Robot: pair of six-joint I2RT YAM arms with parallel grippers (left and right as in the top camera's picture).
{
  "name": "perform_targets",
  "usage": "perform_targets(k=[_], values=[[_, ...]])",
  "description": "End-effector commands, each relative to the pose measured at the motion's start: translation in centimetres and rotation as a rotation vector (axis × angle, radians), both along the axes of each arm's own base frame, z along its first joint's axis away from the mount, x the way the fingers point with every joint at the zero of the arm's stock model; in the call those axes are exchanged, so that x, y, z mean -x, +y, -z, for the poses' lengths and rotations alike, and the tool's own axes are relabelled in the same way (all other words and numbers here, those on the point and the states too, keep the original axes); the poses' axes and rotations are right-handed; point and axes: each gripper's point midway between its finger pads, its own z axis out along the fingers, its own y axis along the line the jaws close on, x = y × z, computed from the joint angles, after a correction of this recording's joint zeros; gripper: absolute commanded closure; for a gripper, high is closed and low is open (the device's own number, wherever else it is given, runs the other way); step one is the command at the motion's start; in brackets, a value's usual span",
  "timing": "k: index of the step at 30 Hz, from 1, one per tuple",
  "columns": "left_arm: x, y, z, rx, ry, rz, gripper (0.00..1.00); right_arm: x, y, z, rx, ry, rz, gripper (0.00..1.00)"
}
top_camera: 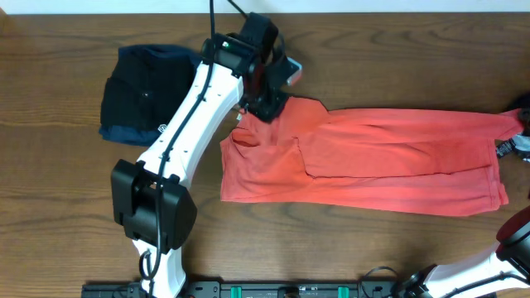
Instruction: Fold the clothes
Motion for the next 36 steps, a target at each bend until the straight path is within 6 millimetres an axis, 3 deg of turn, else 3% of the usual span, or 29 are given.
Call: perform_targets(k=[1, 8, 12, 18, 24, 29, 31, 36], values=[[1.2, -0.4, 1.1, 0.009, 0.054, 0.01, 0.61, 0.1, -0.3, -0.2, -0.009, -0.012, 0.007, 0.98], [0.2, -0.6, 2.4, -0.011, 0.027, 0.008, 0.44, 0.2, -0.1, -0.1, -0.017, -0.006, 0.007, 0.98], [-1.6, -1.5, 4.4, 0.013, -0.022, 0.01, 0.44, 0.1, 0.0, 0.0, -0.018, -0.004, 0.005, 0.98], [-3.8, -2.4, 9.0, 0.019, -0.06, 0.007, 0.44, 0.3, 0.1, 0.1, -0.026, 0.003, 0.005, 0.97], [-4.3, -0.7, 10.3, -0.079, -0.073, -0.017, 0.5, 0.3, 0.1, 0.2, -0.029, 0.006, 0.005, 0.98], [-3.8, -0.2, 10.6, -0.106, -0.052, -0.02, 0.5, 0.3, 0.1, 0.1, -0.028, 0.006, 0.005, 0.97], [-3.2, -0.3, 10.6, -0.103, -0.026, -0.029, 0.55, 0.3, 0.1, 0.1, -0.028, 0.006, 0.005, 0.97], [-1.3, -1.8, 10.5, -0.044, 0.056, -0.022, 0.58, 0.3, 0.1, 0.1, -0.028, 0.006, 0.005, 0.97]])
